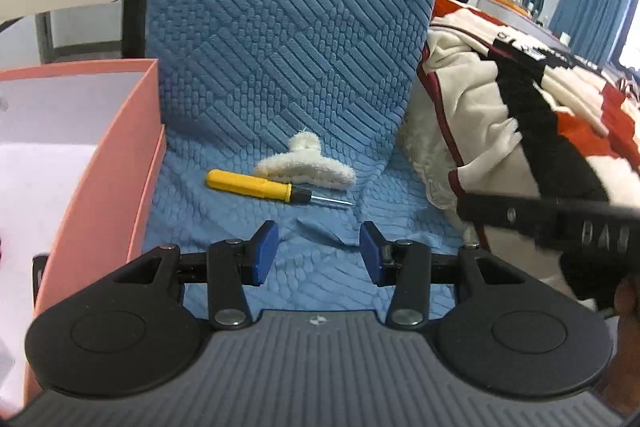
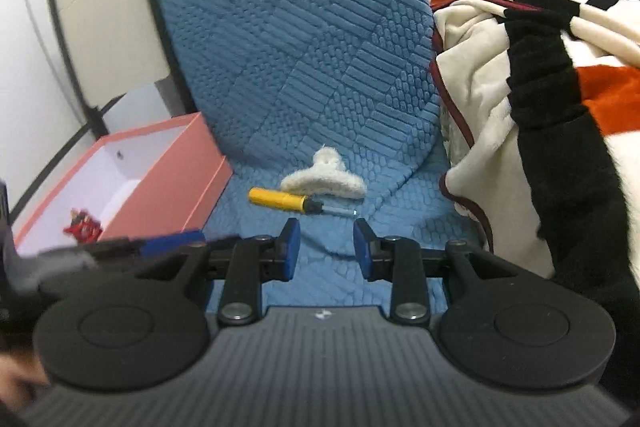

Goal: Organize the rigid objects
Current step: 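Withdraw both grippers from the pink box back over the cushion, then close the left gripper on the yellow screwdriver handle while the right gripper approaches the white hair clip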

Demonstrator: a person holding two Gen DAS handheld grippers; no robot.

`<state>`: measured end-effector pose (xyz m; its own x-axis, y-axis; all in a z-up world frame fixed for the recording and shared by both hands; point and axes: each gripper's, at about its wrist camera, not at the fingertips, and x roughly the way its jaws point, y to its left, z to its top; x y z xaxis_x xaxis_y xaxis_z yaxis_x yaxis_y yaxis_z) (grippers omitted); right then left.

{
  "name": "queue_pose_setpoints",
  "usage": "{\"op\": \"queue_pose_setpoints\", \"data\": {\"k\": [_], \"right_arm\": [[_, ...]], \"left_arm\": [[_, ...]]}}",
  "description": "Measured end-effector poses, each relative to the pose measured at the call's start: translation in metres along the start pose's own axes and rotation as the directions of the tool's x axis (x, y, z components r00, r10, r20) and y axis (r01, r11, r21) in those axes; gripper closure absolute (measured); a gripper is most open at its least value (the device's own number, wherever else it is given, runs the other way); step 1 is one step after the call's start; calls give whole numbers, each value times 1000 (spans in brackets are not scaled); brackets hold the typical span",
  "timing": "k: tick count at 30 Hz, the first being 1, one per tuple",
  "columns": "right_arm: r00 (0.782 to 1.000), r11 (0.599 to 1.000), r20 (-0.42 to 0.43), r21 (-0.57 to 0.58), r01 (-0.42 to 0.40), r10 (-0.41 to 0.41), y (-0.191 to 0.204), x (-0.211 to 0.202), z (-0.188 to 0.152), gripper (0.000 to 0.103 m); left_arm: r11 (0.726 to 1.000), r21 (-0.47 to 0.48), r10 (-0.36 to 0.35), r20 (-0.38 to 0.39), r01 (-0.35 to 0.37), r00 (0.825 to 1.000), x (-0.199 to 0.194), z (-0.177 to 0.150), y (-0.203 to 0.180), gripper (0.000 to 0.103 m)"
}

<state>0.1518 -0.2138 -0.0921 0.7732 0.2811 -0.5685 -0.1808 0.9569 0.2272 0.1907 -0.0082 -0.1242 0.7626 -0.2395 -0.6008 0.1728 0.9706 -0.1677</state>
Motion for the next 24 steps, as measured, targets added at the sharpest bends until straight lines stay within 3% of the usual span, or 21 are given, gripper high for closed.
{"op": "queue_pose_setpoints", "data": {"k": [6,14,18,24], "right_arm": [[1000,1000,-6,1,-2,2,-4,21,15,69],[999,999,-52,42,11,-9,-21,62,30,69],[995,998,-95,37,48,-44,-26,81,30,49],[989,996,-141,64,57,-47,-39,108,36,49]], "left_arm": [[999,48,6,0,-6,1000,29,11,3,51],[997,73,25,-12,-24,1000,64,24,8,37],[998,52,20,-23,-18,1000,80,31,15,33],[997,76,35,-46,-31,998,105,44,27,33]]}}
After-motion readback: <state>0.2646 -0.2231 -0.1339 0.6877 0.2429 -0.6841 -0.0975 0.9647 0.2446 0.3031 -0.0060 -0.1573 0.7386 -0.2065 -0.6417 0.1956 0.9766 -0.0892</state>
